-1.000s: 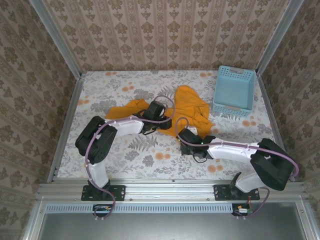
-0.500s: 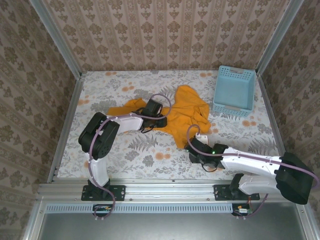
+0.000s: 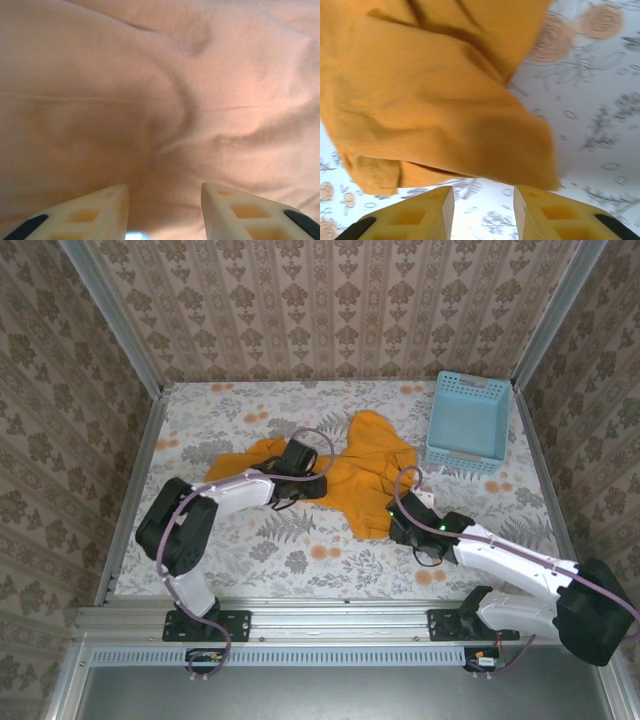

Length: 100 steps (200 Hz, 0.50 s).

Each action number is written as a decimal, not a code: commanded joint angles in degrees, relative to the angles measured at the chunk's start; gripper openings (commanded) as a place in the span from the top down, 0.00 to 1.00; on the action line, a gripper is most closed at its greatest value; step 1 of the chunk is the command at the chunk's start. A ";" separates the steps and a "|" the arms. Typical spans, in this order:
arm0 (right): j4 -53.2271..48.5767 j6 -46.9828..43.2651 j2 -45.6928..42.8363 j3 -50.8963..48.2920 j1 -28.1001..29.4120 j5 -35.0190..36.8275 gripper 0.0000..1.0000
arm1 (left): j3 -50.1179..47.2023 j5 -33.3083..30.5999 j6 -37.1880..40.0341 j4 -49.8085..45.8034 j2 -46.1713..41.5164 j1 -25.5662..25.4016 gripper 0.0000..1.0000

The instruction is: Fold the inside-out t-shirt

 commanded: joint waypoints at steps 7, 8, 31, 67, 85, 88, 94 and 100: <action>-3.30 1.41 -1.79 -4.02 -1.79 0.20 0.57 | -2.23 -3.14 0.87 -6.77 -6.54 3.80 0.53; -3.09 1.43 -1.78 -4.14 -1.87 0.08 0.57 | -2.37 -3.18 0.81 -6.96 -6.73 4.01 0.53; 2.78 0.34 -0.57 -6.47 -4.96 -3.98 0.52 | -4.17 -5.89 -0.03 -10.78 -10.56 9.83 0.48; 7.62 -2.11 2.52 -6.91 -9.30 -6.38 0.50 | -6.29 -6.92 -2.48 -13.33 -15.05 22.68 0.37; 11.08 -3.94 4.37 -6.79 -10.42 -8.74 0.50 | -5.16 -6.93 -3.49 -14.09 -14.57 27.54 0.33; 11.38 -4.16 4.80 -6.59 -10.53 -8.94 0.50 | -4.98 -6.73 -3.49 -13.90 -14.42 28.23 0.32; 11.81 -4.42 5.70 -6.19 -10.64 -9.23 0.50 | -4.52 -6.57 -3.48 -13.77 -13.88 29.29 0.31; 12.08 -4.82 6.53 -5.77 -10.73 -9.43 0.51 | -3.74 -6.66 -3.54 -14.03 -13.16 30.31 0.30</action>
